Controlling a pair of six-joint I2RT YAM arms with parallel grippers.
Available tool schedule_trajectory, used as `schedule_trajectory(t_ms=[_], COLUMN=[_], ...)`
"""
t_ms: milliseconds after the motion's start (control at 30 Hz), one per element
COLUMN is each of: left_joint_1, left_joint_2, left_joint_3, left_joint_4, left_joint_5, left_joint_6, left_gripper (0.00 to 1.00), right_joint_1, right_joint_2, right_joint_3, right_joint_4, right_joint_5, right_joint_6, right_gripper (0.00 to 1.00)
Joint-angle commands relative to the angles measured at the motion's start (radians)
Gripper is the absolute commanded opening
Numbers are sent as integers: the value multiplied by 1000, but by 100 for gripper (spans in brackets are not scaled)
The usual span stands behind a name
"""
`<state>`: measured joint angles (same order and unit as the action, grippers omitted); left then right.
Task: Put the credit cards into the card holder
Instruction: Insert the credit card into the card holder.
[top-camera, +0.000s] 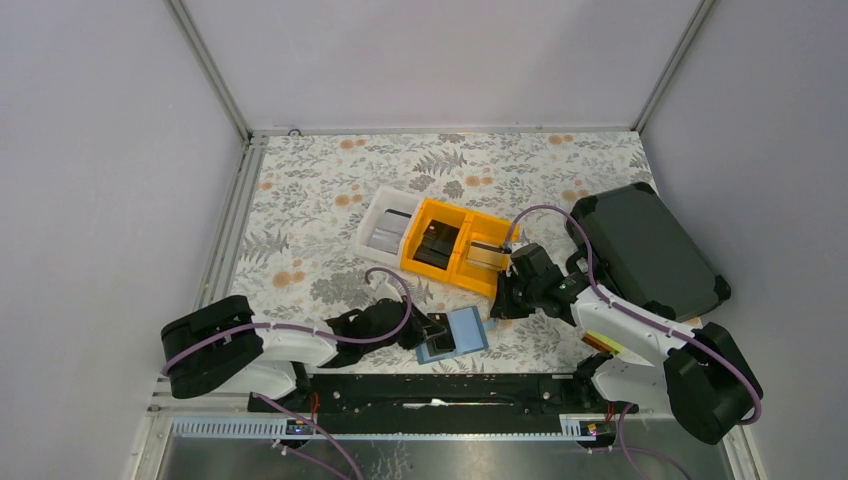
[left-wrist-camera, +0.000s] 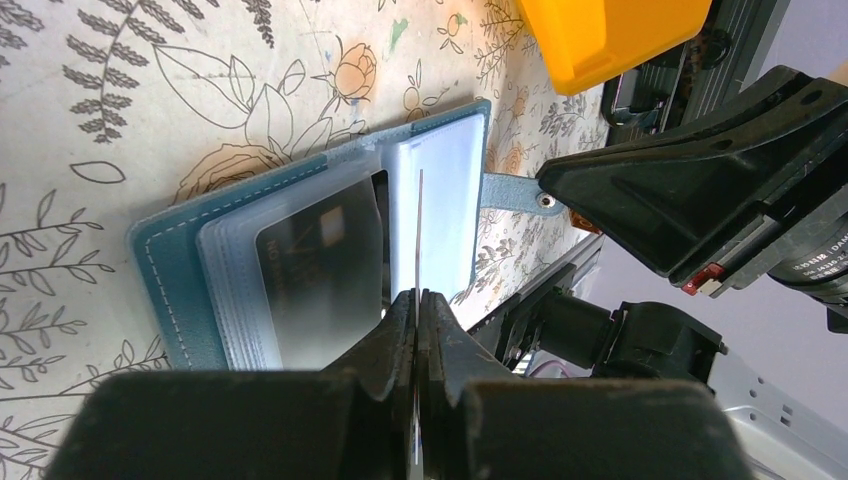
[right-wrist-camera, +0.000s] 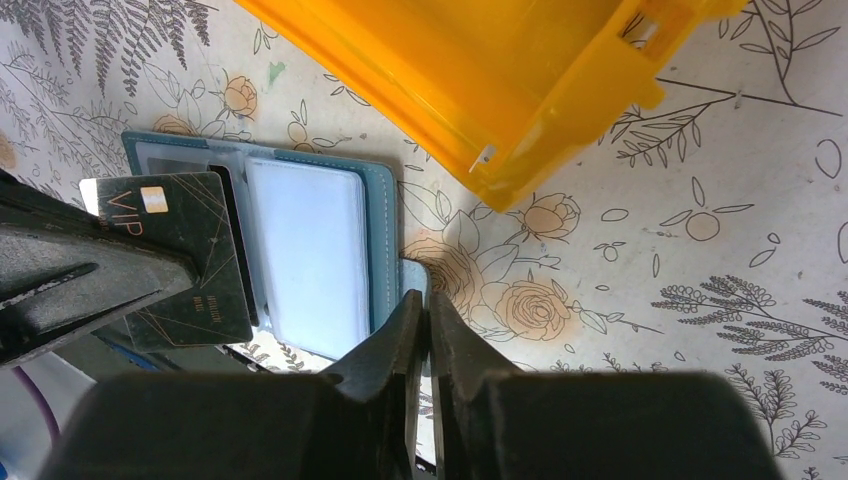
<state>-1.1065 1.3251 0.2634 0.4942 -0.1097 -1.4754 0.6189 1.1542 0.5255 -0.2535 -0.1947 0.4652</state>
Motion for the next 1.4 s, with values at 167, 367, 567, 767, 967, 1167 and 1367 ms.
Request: schedule_trajectory(t_ms=[167, 367, 567, 767, 967, 1167, 1367], left_joint_1=[-15, -14, -15, -14, -18, -19, -19], left_joint_2=[21, 49, 66, 88, 65, 72, 82], left_joint_3=[36, 37, 40, 7, 1, 7, 17], left_joint_4=[20, 40, 62, 147, 145, 128, 97], left_joint_5=[-62, -53, -50, -48, -63, -56, -50], left_joint_6=[-33, -40, -42, -59, -47, -49, -48], left_gripper=[0, 0, 0, 0, 0, 0, 0], right_joint_1=[2, 2, 2, 2, 2, 2, 2], right_joint_2=[-10, -10, -10, -9, -7, -7, -7], right_joint_3=[-4, -6, -6, -4, -5, -3, -3], right_joint_4=[11, 11, 11, 10, 11, 10, 11], right_joint_5=[17, 18, 17, 15, 14, 14, 14], right_joint_6=[12, 13, 13, 11, 12, 11, 11], right_gripper=[9, 7, 6, 6, 5, 4, 4])
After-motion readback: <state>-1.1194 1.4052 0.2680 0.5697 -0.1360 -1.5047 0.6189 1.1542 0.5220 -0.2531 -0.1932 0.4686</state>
